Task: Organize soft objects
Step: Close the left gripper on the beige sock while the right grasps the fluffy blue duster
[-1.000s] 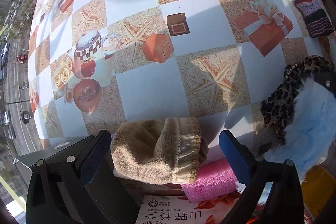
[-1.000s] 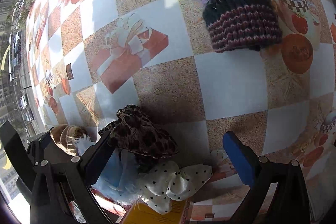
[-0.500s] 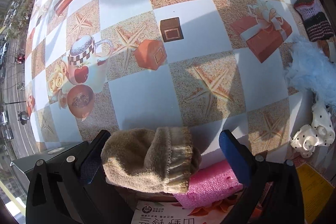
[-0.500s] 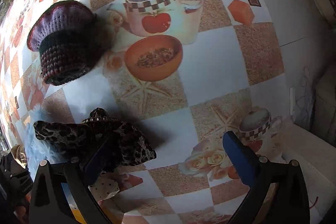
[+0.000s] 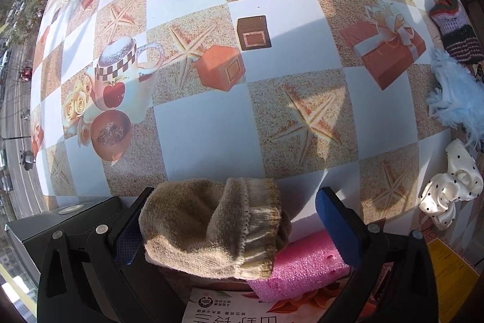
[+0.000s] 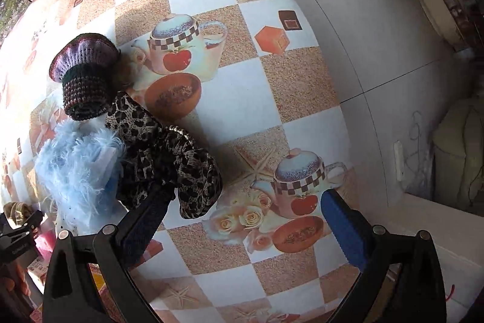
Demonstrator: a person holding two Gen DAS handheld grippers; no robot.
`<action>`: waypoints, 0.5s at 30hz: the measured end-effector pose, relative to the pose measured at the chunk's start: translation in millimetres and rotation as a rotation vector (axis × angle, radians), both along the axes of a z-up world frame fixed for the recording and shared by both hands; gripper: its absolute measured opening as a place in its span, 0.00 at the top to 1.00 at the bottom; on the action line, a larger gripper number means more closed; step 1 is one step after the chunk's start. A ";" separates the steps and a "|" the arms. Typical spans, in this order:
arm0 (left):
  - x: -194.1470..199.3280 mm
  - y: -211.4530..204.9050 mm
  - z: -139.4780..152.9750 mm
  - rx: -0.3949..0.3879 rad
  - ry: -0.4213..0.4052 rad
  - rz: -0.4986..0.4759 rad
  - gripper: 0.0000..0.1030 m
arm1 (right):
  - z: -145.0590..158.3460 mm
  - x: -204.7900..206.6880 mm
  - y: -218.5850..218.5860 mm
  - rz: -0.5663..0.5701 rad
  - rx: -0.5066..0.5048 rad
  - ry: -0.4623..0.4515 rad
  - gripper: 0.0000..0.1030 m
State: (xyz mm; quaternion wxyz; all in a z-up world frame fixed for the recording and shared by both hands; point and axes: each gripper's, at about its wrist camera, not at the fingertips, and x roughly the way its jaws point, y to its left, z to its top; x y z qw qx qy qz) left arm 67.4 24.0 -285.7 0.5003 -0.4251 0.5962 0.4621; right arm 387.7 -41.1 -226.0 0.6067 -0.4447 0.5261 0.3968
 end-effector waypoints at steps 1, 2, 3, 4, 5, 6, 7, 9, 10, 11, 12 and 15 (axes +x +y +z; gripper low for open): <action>-2.3 0.4 0.4 0.000 0.000 0.002 0.00 | 8.3 -6.5 5.9 0.033 0.036 -0.019 0.01; -3.0 -0.7 0.1 -0.001 -0.004 0.007 0.00 | 18.2 -14.0 9.2 0.072 0.082 -0.016 0.01; -4.4 -1.1 0.2 -0.003 -0.007 0.013 0.00 | 28.8 -27.5 16.9 0.128 0.133 0.012 0.01; -5.2 -0.8 0.7 -0.004 -0.010 0.016 0.00 | 35.7 -40.8 22.6 0.190 0.160 0.048 0.01; -5.7 -1.0 0.4 -0.005 -0.012 0.016 0.00 | 39.0 -56.7 28.6 0.259 0.163 0.076 0.01; -5.6 -2.6 -2.1 -0.005 -0.014 0.017 0.00 | 38.9 -74.1 34.3 0.330 0.154 0.089 0.01; -5.9 -2.8 -2.5 -0.005 -0.016 0.019 0.00 | 34.5 -93.3 41.4 0.394 0.134 0.110 0.01; -10.5 -2.6 -3.3 -0.007 -0.022 0.028 0.00 | 25.1 -121.2 47.5 0.480 0.100 0.142 0.01; -12.4 -2.6 -3.6 -0.009 -0.028 0.035 0.00 | 18.7 -131.3 48.4 0.513 0.086 0.145 0.01; -15.5 -1.8 -4.0 -0.012 -0.034 0.044 0.00 | 11.8 -138.6 47.8 0.537 0.074 0.142 0.01; -17.7 -1.6 -4.3 -0.016 -0.041 0.053 0.00 | 3.4 -145.1 50.7 0.556 0.053 0.145 0.01; -28.1 -2.3 -8.6 -0.031 -0.068 0.091 0.00 | -24.6 -160.4 59.1 0.585 -0.036 0.173 0.01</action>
